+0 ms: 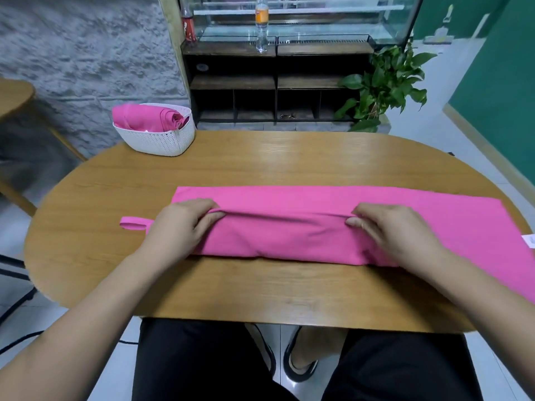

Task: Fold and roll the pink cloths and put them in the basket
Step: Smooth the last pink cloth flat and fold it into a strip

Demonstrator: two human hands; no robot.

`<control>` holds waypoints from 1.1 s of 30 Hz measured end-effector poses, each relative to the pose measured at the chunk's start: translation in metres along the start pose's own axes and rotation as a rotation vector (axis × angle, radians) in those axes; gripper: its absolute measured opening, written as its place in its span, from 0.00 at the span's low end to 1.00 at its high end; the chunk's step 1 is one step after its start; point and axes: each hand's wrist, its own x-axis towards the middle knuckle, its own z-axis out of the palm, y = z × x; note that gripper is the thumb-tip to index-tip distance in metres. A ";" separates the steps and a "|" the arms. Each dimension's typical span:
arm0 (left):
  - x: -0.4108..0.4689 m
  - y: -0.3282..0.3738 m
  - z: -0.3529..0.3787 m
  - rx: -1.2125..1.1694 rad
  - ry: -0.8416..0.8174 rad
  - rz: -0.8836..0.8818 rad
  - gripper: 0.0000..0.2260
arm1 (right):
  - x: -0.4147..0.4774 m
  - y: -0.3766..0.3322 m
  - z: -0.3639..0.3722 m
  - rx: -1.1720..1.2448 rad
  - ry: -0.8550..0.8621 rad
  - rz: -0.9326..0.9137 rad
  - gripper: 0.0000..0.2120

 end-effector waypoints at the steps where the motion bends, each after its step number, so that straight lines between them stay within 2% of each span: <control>1: 0.012 -0.004 0.002 0.011 0.009 -0.009 0.13 | 0.015 0.002 -0.004 -0.009 -0.024 0.034 0.18; 5: 0.058 -0.026 0.019 0.047 0.006 -0.071 0.16 | 0.073 0.007 -0.005 -0.119 -0.124 0.166 0.14; 8: 0.078 -0.044 0.043 0.075 -0.001 -0.122 0.15 | 0.104 0.008 0.014 -0.217 -0.184 0.233 0.12; 11: 0.081 -0.057 0.065 0.096 0.003 -0.200 0.15 | 0.116 0.008 0.046 -0.263 -0.099 0.249 0.11; 17: 0.064 -0.070 0.080 0.093 0.094 -0.240 0.07 | 0.103 0.024 0.098 -0.285 0.128 0.179 0.09; 21: 0.058 -0.066 0.076 0.059 0.103 -0.259 0.06 | 0.097 0.035 0.099 -0.196 0.184 0.147 0.11; 25: 0.043 -0.063 0.071 0.033 0.108 -0.237 0.08 | 0.078 0.026 0.098 -0.207 0.228 0.097 0.13; 33: 0.022 -0.057 0.065 0.006 0.105 -0.238 0.11 | 0.052 0.011 0.082 -0.204 0.361 0.005 0.11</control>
